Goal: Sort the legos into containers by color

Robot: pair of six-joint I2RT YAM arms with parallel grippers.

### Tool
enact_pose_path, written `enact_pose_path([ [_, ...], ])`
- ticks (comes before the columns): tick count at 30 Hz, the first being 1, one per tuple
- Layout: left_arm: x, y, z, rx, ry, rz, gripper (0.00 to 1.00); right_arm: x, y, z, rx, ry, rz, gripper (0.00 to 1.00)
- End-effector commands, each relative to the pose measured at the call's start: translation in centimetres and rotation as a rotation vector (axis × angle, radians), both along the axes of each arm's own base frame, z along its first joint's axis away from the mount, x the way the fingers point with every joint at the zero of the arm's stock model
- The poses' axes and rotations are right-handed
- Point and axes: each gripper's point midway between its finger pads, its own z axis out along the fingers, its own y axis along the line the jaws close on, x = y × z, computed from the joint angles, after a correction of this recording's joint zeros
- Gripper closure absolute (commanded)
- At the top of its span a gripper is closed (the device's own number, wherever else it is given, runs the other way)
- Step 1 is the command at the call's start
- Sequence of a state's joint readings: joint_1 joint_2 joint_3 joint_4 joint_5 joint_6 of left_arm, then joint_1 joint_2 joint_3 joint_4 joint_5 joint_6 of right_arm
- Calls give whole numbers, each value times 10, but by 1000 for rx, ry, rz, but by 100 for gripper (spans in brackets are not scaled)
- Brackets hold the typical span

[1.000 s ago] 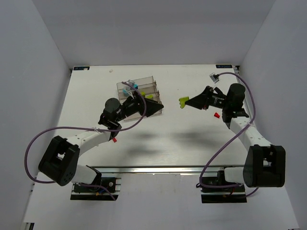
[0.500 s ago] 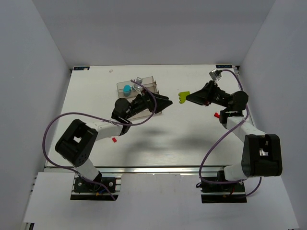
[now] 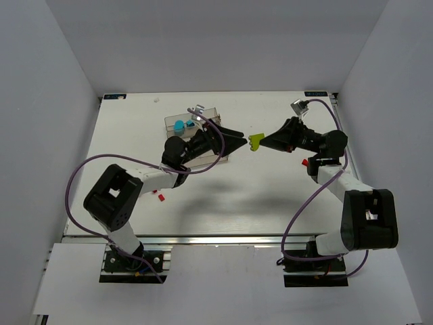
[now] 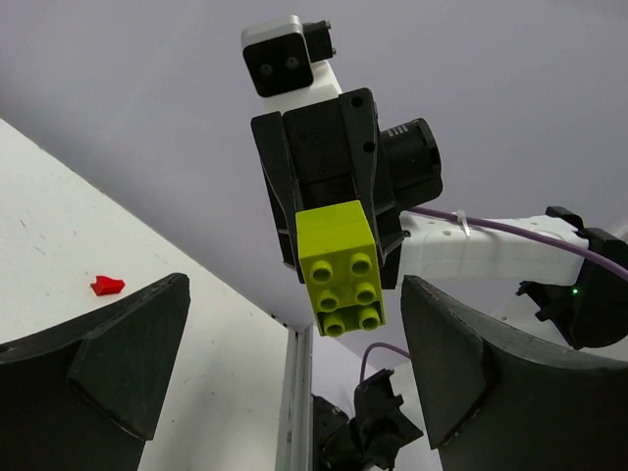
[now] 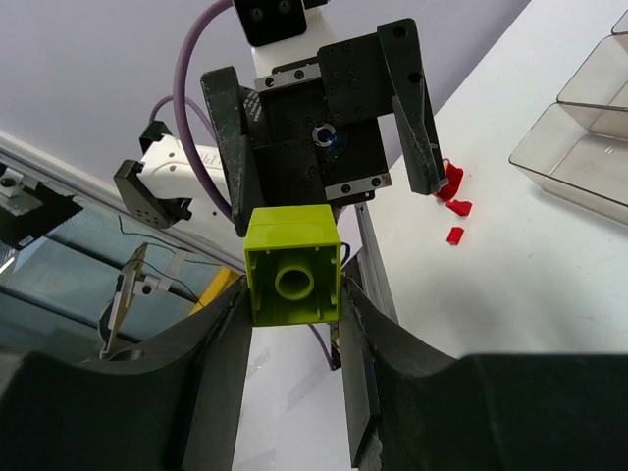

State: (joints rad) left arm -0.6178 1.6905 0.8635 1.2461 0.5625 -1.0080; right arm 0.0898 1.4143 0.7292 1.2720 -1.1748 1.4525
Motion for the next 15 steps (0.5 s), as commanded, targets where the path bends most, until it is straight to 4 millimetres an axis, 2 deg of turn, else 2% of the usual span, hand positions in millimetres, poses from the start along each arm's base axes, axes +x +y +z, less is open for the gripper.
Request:
enact_pose_path([
  [1, -7, -5, 16, -25, -40, -47, 2, 3, 4, 4, -10, -69, 5, 100],
  [6, -9, -12, 12, -9, -17, -77, 2, 12, 10, -2, -38, -86, -5, 100],
  [9, -7, -14, 11, 3, -6, -82, 5, 16, 10, -4, -47, -96, -18, 100],
  [15, -7, -22, 1, 47, 34, -104, 23, 23, 10, -9, -64, -92, -41, 100],
])
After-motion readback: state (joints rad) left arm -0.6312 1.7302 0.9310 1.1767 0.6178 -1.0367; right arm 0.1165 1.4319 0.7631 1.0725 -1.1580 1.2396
